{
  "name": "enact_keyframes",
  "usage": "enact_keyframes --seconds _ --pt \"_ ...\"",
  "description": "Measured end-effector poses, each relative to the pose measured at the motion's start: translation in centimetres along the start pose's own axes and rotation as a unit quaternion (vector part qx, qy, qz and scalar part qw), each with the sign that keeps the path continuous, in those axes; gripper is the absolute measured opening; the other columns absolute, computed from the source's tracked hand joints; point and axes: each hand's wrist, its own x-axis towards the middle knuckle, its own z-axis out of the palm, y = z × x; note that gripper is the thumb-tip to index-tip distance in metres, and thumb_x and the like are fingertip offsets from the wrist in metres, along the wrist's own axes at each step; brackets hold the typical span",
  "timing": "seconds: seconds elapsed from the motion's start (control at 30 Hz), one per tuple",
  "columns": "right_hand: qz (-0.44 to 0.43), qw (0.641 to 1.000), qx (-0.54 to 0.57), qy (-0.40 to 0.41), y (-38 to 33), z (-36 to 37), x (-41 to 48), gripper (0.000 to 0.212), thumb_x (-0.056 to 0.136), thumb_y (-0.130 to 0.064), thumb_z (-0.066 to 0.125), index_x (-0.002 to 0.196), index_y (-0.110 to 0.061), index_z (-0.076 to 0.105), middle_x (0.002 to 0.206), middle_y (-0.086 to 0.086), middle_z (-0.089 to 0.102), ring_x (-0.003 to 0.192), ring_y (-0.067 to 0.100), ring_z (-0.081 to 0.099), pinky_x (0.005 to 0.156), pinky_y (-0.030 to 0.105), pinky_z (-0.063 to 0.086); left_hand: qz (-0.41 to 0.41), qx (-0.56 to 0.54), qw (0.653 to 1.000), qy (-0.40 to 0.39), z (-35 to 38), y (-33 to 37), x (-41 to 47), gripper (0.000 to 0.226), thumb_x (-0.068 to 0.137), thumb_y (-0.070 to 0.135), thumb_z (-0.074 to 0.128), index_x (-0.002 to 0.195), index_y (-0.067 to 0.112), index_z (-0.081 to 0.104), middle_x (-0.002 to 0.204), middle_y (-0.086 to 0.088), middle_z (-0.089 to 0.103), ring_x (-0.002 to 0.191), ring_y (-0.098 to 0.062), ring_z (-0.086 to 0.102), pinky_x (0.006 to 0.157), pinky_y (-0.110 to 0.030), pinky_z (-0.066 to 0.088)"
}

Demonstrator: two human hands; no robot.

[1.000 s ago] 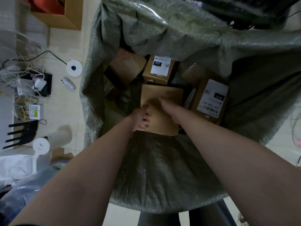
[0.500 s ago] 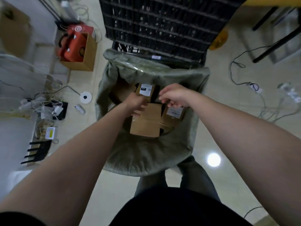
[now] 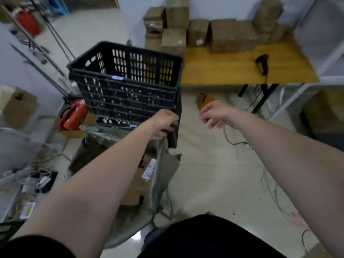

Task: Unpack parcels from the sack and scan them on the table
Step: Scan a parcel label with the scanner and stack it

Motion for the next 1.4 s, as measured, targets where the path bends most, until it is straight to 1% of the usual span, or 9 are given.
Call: enact_keyframes --seconds 0.23,0.4,0.57,0.77,0.9,1.07,1.23,1.33,1.4 --pt "-0.01 0.998 0.01 0.057 3.9 -12.0 -2.2 0.009 0.097 -0.015 0.068 0.105 -0.014 0.07 0.092 0.011 0.068 0.072 0.029 0.065 0.049 0.025 0.037 0.036 0.051 0.997 -0.038 5.6 10.9 2.9 0.035 0.107 0.03 0.053 0.139 0.018 0.058 0.124 0.001 0.068 0.102 -0.017 0.069 0.083 -0.043 0.057" --pt "-0.027 0.996 0.014 0.079 4.2 -17.6 -0.8 0.006 0.097 -0.019 0.067 0.1 -0.016 0.071 0.091 0.009 0.07 0.069 0.028 0.067 0.049 0.025 0.039 0.07 0.068 0.994 -0.054 6.7 17.3 5.9 0.02 0.104 0.034 0.054 0.121 0.028 0.063 0.121 0.005 0.069 0.104 -0.017 0.07 0.091 -0.044 0.059" --pt "-0.029 0.995 0.034 0.09 3.8 -21.8 3.2 0.005 0.094 -0.021 0.071 0.098 -0.016 0.072 0.093 0.009 0.071 0.062 0.025 0.067 0.052 0.027 0.043 0.075 0.085 0.992 -0.059 6.5 22.2 11.3 0.024 0.103 0.039 0.056 0.123 0.029 0.064 0.118 0.008 0.071 0.102 -0.015 0.072 0.086 -0.041 0.061" --pt "-0.015 0.995 0.031 0.096 1.6 -28.2 11.1 0.015 0.094 -0.03 0.07 0.106 -0.02 0.071 0.103 0.006 0.072 0.073 0.027 0.073 0.06 0.034 0.058 0.091 0.174 0.979 -0.055 3.4 27.6 20.9 0.012 0.101 0.037 0.054 0.103 0.036 0.065 0.111 0.014 0.067 0.096 -0.011 0.07 0.073 -0.036 0.056" --pt "0.009 0.994 -0.009 0.109 -0.8 -32.6 17.5 0.013 0.095 -0.035 0.071 0.101 -0.024 0.07 0.101 0.002 0.072 0.075 0.024 0.074 0.056 0.032 0.057 0.107 0.258 0.958 -0.069 0.6 32.4 27.9 0.012 0.098 0.033 0.055 0.098 0.037 0.067 0.109 0.016 0.064 0.096 -0.013 0.07 0.07 -0.034 0.056" --pt "0.029 0.992 0.001 0.126 -2.3 -37.8 25.4 0.008 0.094 -0.036 0.07 0.095 -0.029 0.067 0.101 -0.001 0.071 0.077 0.023 0.074 0.056 0.031 0.054 0.109 0.237 0.961 -0.093 -1.9 37.9 35.6 0.017 0.103 0.034 0.052 0.113 0.032 0.065 0.11 0.015 0.066 0.095 -0.011 0.07 0.066 -0.033 0.055" --pt "0.066 0.98 0.059 0.178 -1.4 -43.5 32.5 0.003 0.095 -0.031 0.068 0.095 -0.028 0.068 0.099 0.001 0.07 0.076 0.024 0.072 0.059 0.033 0.054 0.095 0.227 0.961 -0.128 -1.9 43.2 42.9 0.016 0.104 0.033 0.052 0.115 0.03 0.063 0.112 0.012 0.065 0.097 -0.011 0.069 0.08 -0.038 0.059" --pt "0.07 0.968 0.09 0.225 -0.5 -47.9 37.9 0.005 0.094 -0.028 0.067 0.099 -0.027 0.068 0.097 0.003 0.067 0.078 0.025 0.068 0.061 0.034 0.054 0.125 0.216 0.962 -0.108 -1.1 47.3 48.4 0.019 0.103 0.025 0.054 0.12 0.031 0.06 0.113 0.011 0.064 0.098 -0.013 0.07 0.086 -0.042 0.06" --pt "0.068 0.961 0.106 0.246 0.0 -51.2 41.6 0.007 0.093 -0.029 0.066 0.101 -0.028 0.067 0.096 0.002 0.066 0.084 0.026 0.067 0.065 0.037 0.057 0.157 0.223 0.958 -0.083 -0.3 50.4 52.0 0.023 0.1 0.023 0.057 0.121 0.029 0.062 0.112 0.01 0.064 0.099 -0.015 0.069 0.079 -0.037 0.06"
